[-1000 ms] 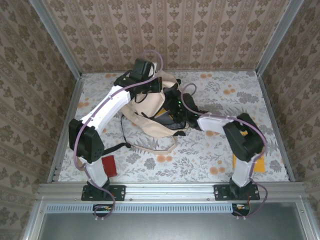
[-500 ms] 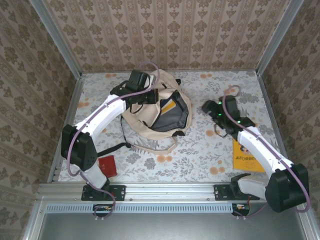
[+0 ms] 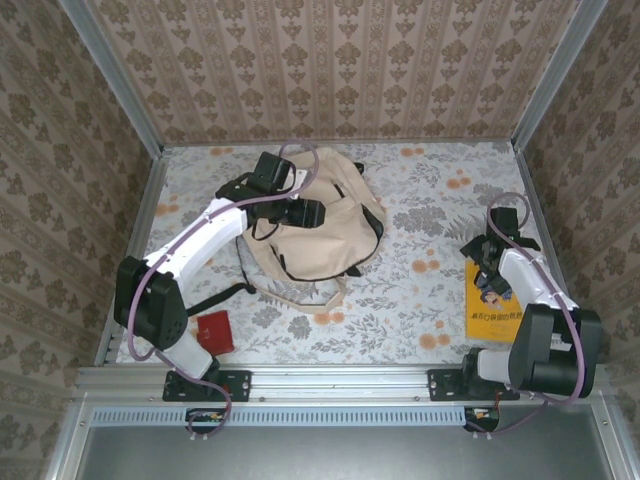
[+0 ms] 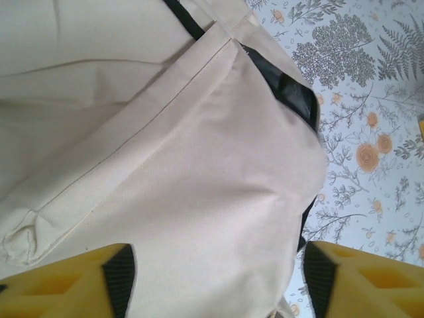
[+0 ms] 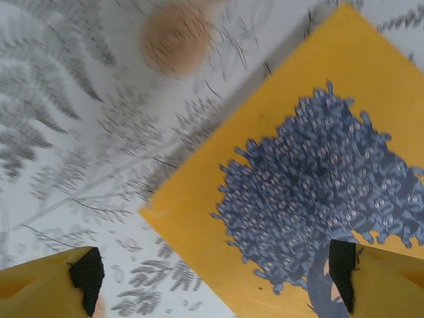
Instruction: Pack books, pencil case, and school supplies into a backpack
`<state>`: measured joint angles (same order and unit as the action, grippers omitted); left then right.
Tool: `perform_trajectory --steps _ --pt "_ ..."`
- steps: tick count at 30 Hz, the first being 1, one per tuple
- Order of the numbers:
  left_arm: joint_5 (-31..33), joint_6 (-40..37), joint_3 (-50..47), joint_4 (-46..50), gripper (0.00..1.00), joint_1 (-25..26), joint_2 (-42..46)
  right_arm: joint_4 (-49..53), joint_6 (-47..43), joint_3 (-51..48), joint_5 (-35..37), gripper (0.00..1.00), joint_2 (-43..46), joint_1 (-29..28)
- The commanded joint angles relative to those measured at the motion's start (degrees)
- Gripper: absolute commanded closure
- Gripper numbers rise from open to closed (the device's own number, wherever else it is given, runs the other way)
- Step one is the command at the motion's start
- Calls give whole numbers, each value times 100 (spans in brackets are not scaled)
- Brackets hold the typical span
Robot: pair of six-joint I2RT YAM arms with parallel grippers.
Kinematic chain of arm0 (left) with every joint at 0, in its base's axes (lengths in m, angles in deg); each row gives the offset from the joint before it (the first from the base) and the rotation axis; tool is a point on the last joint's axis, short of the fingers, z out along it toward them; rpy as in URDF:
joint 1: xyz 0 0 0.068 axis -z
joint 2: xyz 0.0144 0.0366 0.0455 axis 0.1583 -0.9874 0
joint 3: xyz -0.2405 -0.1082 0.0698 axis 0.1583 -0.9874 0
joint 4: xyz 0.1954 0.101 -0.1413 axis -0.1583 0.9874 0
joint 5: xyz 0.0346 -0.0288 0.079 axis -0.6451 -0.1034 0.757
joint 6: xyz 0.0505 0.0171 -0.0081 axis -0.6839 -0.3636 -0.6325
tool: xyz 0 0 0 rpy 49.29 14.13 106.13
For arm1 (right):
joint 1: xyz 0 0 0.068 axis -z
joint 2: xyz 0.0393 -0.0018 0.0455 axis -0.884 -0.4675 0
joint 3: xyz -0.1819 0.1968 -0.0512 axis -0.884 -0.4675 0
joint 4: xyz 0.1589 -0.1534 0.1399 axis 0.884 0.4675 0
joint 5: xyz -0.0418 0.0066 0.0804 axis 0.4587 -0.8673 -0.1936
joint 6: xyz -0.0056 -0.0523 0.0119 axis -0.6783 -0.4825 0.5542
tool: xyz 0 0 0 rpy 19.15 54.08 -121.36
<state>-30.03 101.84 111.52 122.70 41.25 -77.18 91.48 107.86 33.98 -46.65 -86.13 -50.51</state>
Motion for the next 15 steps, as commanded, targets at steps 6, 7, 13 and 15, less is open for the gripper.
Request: perform_trajectory --steps 6,7,13,15 --pt "-89 388 12 -420 21 23 76 -418 375 -523 -1346 9 -432 -129" --pt "-27 406 46 -429 21 75 43 -556 500 -563 -1552 9 -656 -212" --pt "127 540 382 -447 22 474 -347 -1055 1158 -200 -2300 10 -1091 -1086" --pt "142 572 526 -416 22 615 -508 -1435 1385 -80 -2629 11 -1219 -1290"
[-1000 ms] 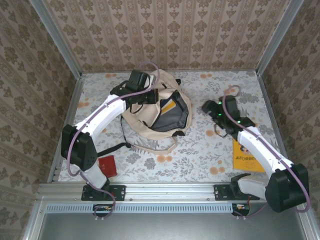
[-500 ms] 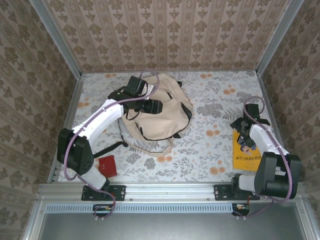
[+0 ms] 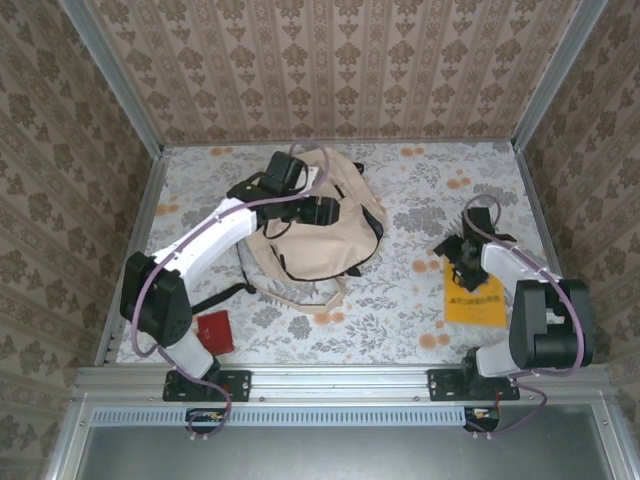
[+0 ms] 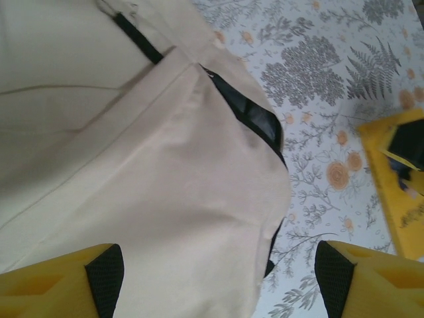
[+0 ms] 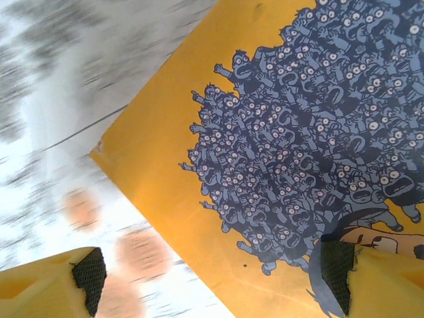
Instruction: Pack books, pencil case, and school supplies into a backpack
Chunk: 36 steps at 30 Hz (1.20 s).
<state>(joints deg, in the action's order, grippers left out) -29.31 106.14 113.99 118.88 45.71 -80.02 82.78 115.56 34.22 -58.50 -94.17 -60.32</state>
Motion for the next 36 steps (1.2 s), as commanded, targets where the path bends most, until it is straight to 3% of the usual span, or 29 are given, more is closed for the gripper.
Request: perform_trajectory --steps 1,5,13,15,24,31,36 --pt "72 188 333 -44 22 229 -301 -528 624 88 -1490 12 -531 -436" --pt "-138 530 450 -278 24 467 -648 -500 297 502 -1778 17 -765 -590" --pt "-580 1229 1025 -607 31 1146 -1651 1097 -1315 795 230 10 32 144" --pt "-613 1338 1288 -598 33 1366 -1957 1206 -1519 790 370 7 -44 381" --pt "-572 1688 2172 -441 53 1814 -3155 1073 -1832 726 -454 6 -704 699" --pt "-552 1785 2272 -356 53 1772 -3442 1021 -1671 254 -1247 14 -280 529" --pt "-578 1745 2487 -187 53 1728 -3749 794 -1459 -17 -2393 22 111 394"
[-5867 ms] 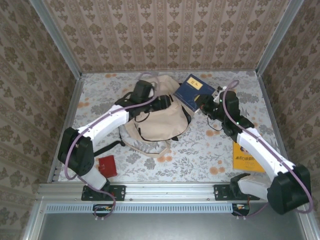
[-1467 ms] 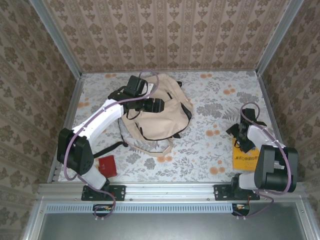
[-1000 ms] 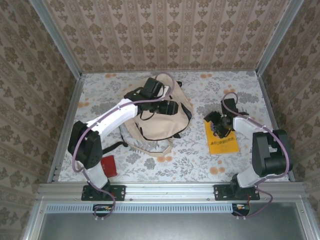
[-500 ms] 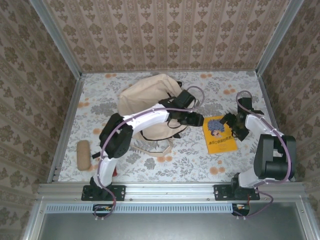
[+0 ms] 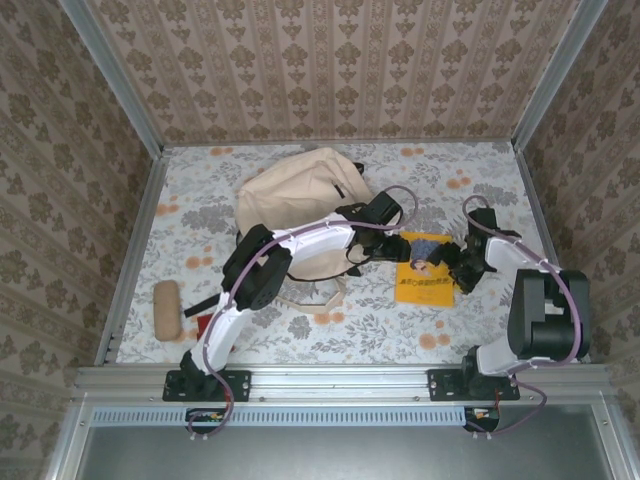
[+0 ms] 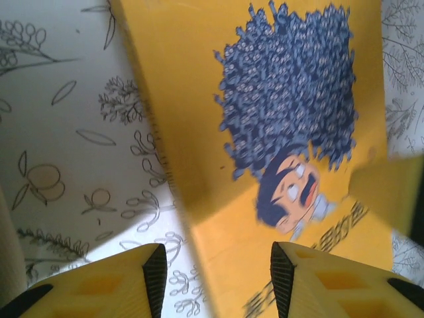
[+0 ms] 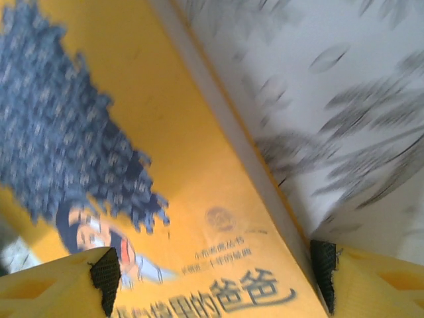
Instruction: Pack books, pencil case, and school supplies into a backpack
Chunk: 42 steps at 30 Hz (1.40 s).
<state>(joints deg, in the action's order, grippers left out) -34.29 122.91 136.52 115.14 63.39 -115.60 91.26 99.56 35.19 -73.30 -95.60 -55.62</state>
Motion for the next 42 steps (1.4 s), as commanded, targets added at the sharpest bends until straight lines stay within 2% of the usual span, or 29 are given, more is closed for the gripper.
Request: perform_trajectory --steps 1,3,8,12,21,24,27,30,36,41,42 --pt "-80 67 255 190 53 -47 -225 -54 126 -106 -997 22 283 -79" --pt "-73 40 334 257 54 -56 -304 38 19 -29 -846 23 297 -79" --pt "37 -41 417 377 57 -56 -414 418 -295 267 502 21 -39 -79" --pt "52 -75 426 457 62 -53 -485 286 -437 301 320 24 -335 -95" --pt "-75 -84 486 482 71 -58 -643 299 -561 500 -60 42 -402 -495" --pt "-130 -80 495 479 73 -43 -683 565 -595 717 201 49 -216 -725" --pt "-181 -75 522 477 74 -46 -728 959 -614 950 854 50 -69 -1044" --pt "-220 -66 565 476 74 -56 -753 1069 -594 1066 945 53 -4 -1168" --pt "-254 -101 700 536 74 -75 -717 1014 -531 1115 713 75 96 -1178" --pt "-481 -145 803 460 72 -167 -517 1005 -421 1168 723 100 367 -1178" --pt "-548 -145 803 422 71 -212 -440 1024 -413 1193 804 100 430 -1174"
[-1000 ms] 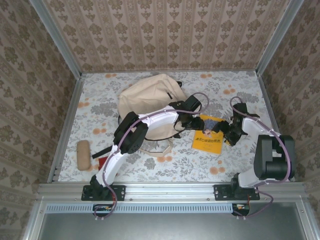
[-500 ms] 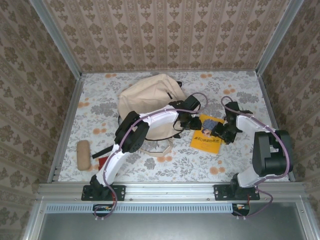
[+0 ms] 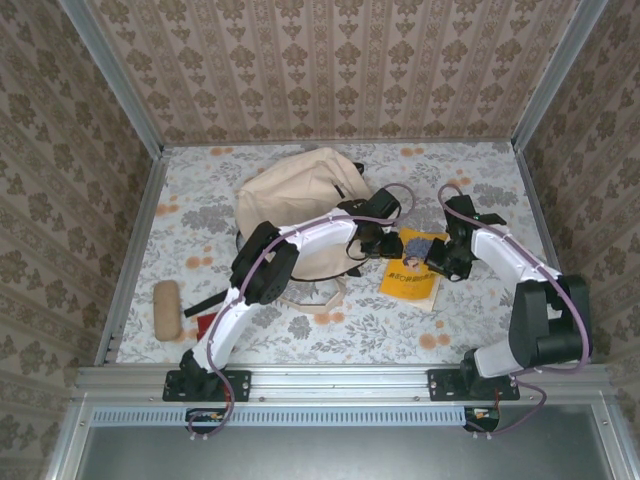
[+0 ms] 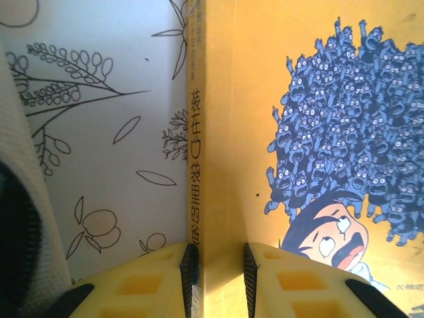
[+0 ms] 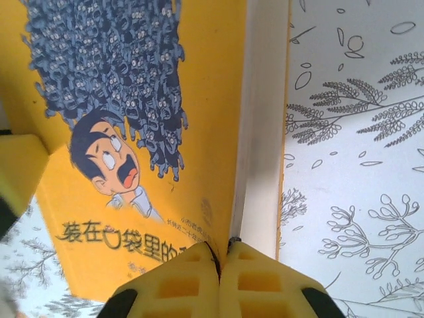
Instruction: Pack books, pencil case, and school supplies into a backpack
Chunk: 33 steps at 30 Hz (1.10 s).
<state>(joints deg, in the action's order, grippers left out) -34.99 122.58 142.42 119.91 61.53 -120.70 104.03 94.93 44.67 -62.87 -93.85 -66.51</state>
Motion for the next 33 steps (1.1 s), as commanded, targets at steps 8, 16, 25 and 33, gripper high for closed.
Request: perform_trajectory --steps 8,16,25,33 --pt "-1041 -270 -349 -554 39 -803 1338 -663 -85 507 -849 100 1489 33" --pt "-2340 58 -2041 -2063 4 -1844 2682 -1794 61 1044 -3087 100 1591 25" --pt "-3092 671 -3387 -3353 0 -2390 3619 -3155 695 1479 -4484 100 824 -366" --pt "-3547 1702 -3716 -4414 0 -2481 3579 -3890 1087 1598 -4946 100 387 -538"
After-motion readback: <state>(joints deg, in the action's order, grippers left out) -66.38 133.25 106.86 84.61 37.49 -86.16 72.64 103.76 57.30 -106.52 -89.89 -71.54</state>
